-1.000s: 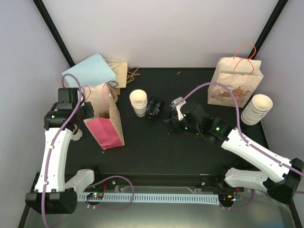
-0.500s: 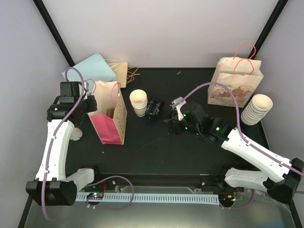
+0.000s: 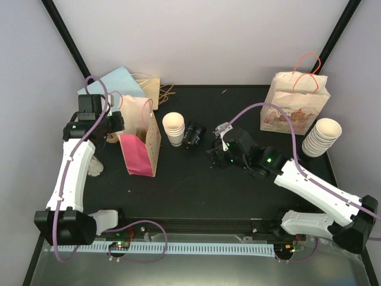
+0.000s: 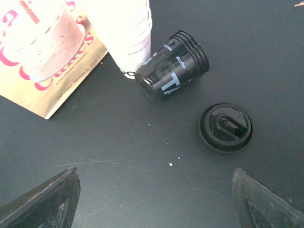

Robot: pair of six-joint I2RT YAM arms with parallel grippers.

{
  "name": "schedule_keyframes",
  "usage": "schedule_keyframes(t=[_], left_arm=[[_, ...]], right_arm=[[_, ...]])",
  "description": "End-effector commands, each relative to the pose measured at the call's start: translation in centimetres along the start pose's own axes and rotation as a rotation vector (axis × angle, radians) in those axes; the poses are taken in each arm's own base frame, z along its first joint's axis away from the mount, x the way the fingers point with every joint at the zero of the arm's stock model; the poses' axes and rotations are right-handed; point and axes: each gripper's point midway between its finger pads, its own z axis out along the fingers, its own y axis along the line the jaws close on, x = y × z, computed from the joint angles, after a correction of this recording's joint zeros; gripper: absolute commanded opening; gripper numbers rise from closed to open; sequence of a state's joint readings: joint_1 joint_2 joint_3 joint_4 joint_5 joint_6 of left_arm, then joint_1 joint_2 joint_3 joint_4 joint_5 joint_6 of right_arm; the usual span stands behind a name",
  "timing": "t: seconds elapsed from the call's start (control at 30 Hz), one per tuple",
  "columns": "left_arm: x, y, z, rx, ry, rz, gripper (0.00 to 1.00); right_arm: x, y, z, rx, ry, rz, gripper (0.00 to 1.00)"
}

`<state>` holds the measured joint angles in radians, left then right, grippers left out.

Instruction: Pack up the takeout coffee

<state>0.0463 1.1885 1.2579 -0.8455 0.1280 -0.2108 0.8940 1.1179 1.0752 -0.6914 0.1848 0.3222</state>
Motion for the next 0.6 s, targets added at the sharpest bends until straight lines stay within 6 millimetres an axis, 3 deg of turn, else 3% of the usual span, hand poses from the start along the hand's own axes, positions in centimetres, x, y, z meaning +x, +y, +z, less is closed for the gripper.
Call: schedule_keyframes(t=[0.0,0.07,0.3,0.57], left_arm=[[-4.3,-1.3,-0.7,0.052,-0.133,0.017,0.02],[-4.5,-1.5,-0.6,0.056,-0.135,0.021,0.03],[-3.6,-1.0,-1.8,0.023,-0.095,0.029,0.44],[-2.1,-0.6,-5.9,0.001,-0.148,0.048,0.84]], right_arm=[[0.2,-1.1,0.7,0.069,0.027,0.039,0.9],[0.4,-1.3,1.2,0.087,0.038,0.052,0.9],[0.2,-1.6,1.9,0.118,0.048,0.076,0.9],[-0.6,-1.5,2.0,0.122,0.036,0.081,0.9]])
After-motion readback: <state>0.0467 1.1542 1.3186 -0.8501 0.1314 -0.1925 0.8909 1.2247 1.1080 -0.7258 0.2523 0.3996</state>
